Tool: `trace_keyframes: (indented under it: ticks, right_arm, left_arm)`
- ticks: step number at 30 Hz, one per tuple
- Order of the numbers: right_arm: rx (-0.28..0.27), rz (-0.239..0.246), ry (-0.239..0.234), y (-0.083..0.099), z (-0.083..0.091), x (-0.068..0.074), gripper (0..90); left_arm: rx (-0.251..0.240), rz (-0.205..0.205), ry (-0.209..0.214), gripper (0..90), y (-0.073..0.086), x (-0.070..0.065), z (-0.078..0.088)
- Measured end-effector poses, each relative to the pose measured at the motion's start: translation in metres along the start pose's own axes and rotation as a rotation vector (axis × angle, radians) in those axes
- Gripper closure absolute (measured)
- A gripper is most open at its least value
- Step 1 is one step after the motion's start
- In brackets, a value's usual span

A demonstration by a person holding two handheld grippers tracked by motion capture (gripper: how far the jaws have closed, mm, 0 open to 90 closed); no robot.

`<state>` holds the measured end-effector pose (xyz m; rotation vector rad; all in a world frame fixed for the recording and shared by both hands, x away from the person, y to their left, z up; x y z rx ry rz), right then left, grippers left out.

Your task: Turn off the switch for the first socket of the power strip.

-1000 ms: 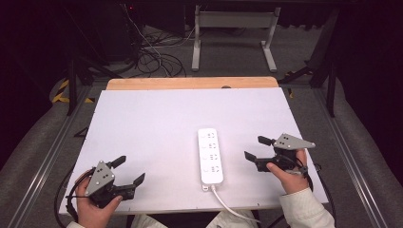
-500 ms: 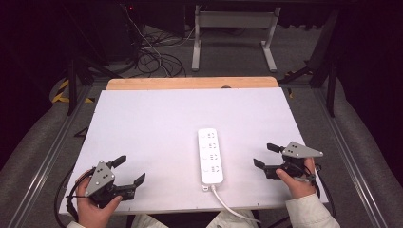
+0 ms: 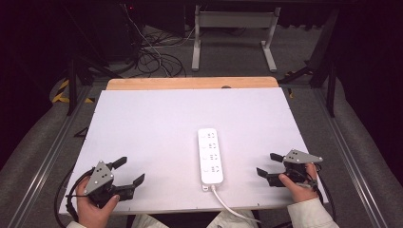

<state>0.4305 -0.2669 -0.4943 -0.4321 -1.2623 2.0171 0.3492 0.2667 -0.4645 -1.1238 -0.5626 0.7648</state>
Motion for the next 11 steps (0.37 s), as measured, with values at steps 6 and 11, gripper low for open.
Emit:
trace_keyframes:
  ticks: [6, 11]
  right_arm:
    - [-0.008, 0.004, 0.012, -0.0023, 0.0005, 0.0014, 16.4]
    - [-0.032, 0.047, 0.037, -0.0042, 0.0020, 0.0034, 15.5]
  left_arm:
    - [0.015, 0.003, -0.007, 16.4, 0.0020, 0.0019, -0.0018]
    - [0.019, -0.012, -0.044, 17.1, 0.0039, 0.0045, -0.0022]
Point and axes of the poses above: each handheld gripper's, and its own axes: z roughly backward along the jaws, y roughly out of its underside, x roughly to its left, the point moved 1 cm from there along -z, roughly forward along the jaws, and after that the axes turned 3 degrees about -x, right-handed, at the moved point
